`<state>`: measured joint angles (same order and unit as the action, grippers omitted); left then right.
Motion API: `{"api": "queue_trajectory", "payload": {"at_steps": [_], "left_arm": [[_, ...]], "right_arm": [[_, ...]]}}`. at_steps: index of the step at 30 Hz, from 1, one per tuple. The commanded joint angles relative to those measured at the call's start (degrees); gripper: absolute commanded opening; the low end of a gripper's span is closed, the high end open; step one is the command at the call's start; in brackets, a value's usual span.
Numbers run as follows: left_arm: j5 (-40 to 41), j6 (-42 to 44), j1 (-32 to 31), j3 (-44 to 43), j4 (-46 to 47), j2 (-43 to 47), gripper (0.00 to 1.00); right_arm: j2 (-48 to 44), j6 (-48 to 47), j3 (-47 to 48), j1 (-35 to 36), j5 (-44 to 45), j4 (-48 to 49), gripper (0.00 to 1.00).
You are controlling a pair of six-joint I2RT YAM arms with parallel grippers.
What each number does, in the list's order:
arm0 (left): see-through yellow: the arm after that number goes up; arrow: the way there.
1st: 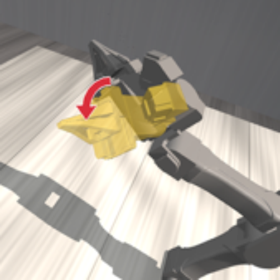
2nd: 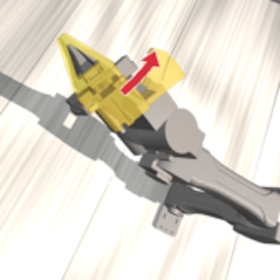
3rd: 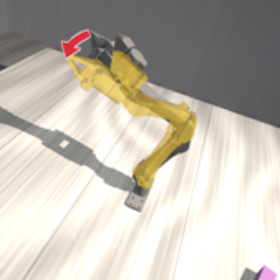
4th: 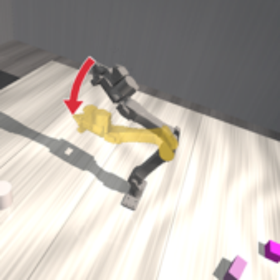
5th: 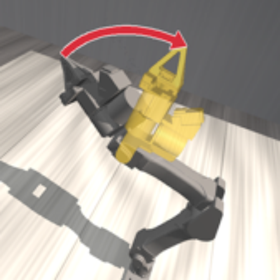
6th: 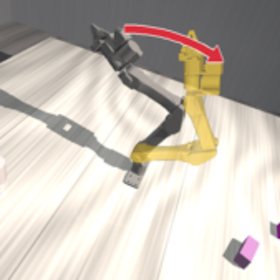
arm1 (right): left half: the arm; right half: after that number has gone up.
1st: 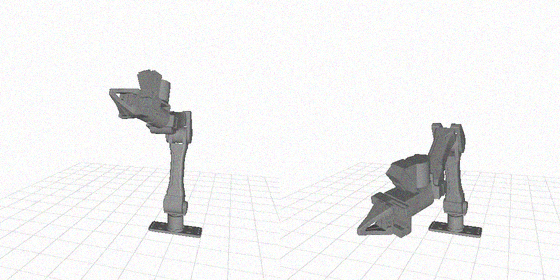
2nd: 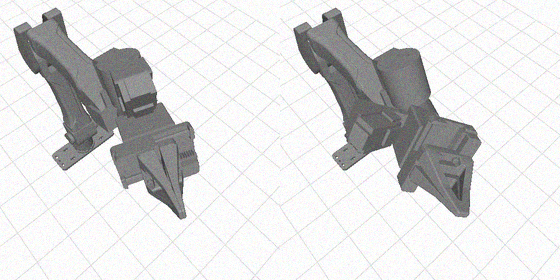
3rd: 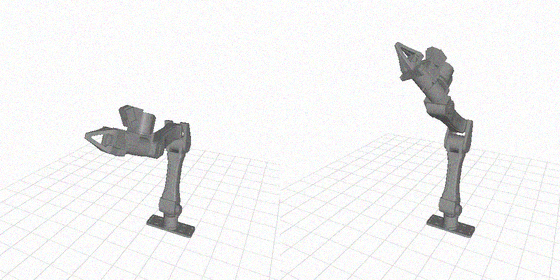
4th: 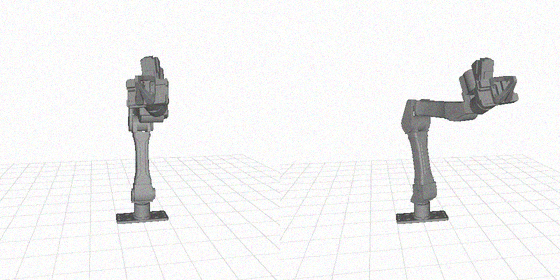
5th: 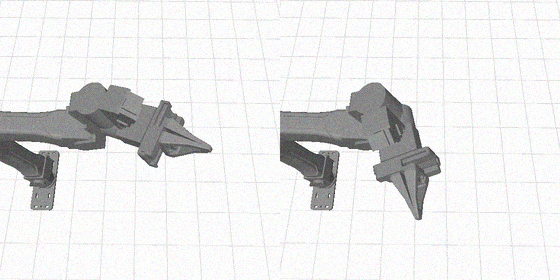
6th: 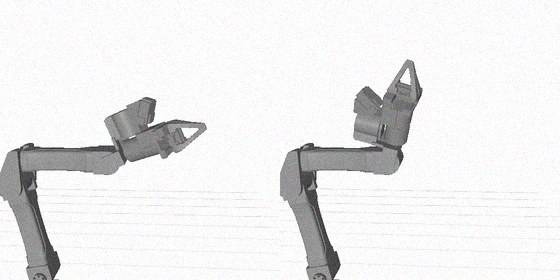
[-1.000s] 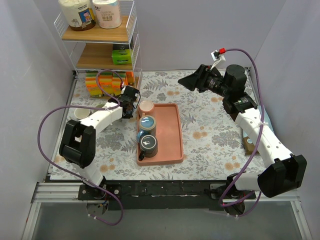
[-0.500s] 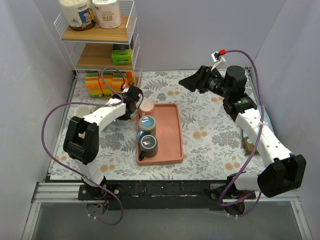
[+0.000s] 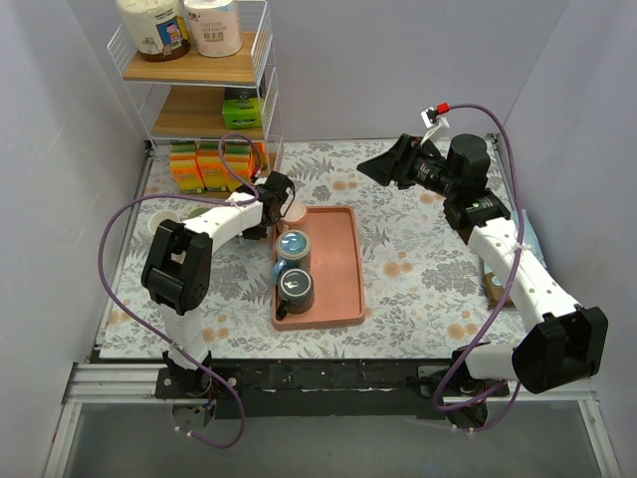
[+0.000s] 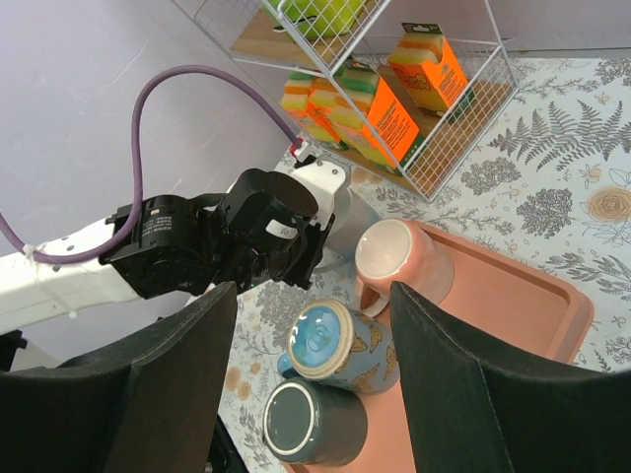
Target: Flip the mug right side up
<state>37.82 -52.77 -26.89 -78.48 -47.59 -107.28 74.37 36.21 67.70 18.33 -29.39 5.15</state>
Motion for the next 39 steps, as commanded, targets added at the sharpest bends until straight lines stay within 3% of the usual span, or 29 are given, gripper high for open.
{"api": "queue_trajectory", "payload": {"at_steps": [1,4,5,15,17,25,29,30,33,34,39], "left_arm": [[1.90,-0.57,-0.17,-0.54,2.77,1.55,0.30],[2.08,-0.66,-0.09,0.08,3.21,1.82,0.48],[2.34,-0.75,-0.17,0.17,3.12,1.99,0.64],[-0.55,-2.68,-1.23,-4.04,0.57,6.38,0.98],[-4.59,-3.12,-1.41,-5.19,0.83,8.83,0.98],[-7.32,-7.16,-1.49,-9.15,-2.41,18.32,0.98],[-23.45,-5.60,-1.49,-1.54,1.00,31.49,0.98],[-36.81,-4.89,-1.49,1.19,2.40,37.87,0.98],[-57.00,-6.36,-2.02,10.84,7.33,47.32,0.98],[-58.81,-8.03,-2.20,12.63,8.12,51.69,0.97],[-60.41,-14.54,-3.60,21.94,4.70,55.95,0.90]], "right_arm": [[-1.86,0.36,0.50,-0.40,-1.37,3.38,0.71],[-1.60,0.36,0.68,-0.40,-1.72,3.38,0.70],[-1.51,0.27,0.76,-0.40,-1.90,3.47,0.71],[-0.63,-0.17,2.26,-0.40,-1.99,1.97,0.71],[-0.37,-0.96,2.61,-0.49,-1.29,0.75,0.73],[1.04,-3.95,5.07,-0.40,1.08,-6.28,0.79],[1.13,-3.25,3.76,-0.40,1.18,-7.78,0.79],[1.13,-2.81,3.32,-0.40,1.00,-7.61,0.79],[1.30,-1.67,1.82,-0.40,-0.40,-7.35,0.79],[1.48,-1.40,1.47,-0.40,-0.84,-7.34,0.79],[1.04,-1.14,0.68,-0.40,-0.76,-7.78,0.79]]}}
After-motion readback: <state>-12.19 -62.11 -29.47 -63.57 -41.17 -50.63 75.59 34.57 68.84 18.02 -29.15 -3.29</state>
